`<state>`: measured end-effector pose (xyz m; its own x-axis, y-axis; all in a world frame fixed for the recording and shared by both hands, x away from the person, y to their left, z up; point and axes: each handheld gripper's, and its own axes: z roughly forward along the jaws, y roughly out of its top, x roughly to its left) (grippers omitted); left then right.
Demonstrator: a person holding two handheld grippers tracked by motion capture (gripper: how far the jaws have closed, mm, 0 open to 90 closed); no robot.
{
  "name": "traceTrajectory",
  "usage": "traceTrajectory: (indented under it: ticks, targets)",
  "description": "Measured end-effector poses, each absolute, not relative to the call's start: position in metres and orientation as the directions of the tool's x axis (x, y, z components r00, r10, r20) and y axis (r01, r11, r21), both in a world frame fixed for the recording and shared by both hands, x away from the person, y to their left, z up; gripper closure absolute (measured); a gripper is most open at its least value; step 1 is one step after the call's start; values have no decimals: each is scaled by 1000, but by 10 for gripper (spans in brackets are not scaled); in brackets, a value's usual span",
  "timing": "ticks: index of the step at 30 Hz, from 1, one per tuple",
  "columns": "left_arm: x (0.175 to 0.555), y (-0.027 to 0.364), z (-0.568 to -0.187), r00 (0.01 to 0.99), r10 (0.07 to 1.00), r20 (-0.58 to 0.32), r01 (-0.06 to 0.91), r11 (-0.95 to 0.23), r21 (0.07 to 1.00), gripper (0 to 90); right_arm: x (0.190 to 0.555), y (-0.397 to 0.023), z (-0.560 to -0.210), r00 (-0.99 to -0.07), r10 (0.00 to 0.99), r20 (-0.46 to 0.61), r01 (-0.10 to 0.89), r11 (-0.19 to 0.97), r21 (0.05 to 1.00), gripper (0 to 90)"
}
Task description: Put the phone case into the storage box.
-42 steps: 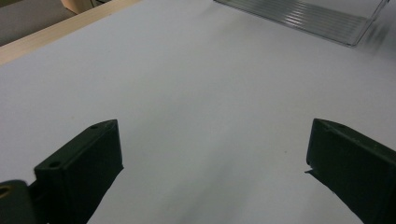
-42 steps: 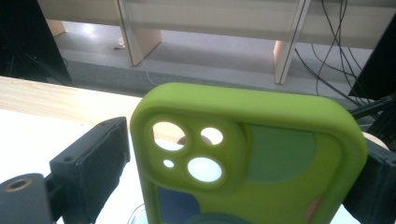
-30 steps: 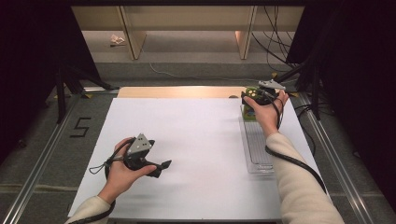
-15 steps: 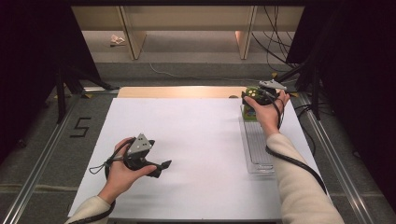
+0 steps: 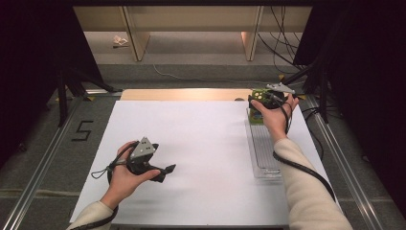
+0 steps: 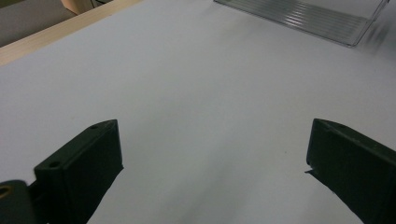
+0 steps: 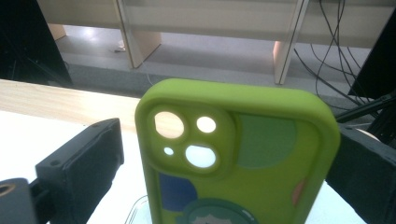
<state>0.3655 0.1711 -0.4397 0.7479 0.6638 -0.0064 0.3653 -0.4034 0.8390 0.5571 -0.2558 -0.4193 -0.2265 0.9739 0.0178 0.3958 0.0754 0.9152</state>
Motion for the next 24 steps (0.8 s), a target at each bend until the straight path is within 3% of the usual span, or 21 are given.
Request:
traceTrajectory:
  ticks: [24]
  targets:
    - [365, 171, -440, 747, 665, -6, 365, -403, 839, 31, 545, -258, -414, -228, 974, 12, 393, 81, 916, 39]
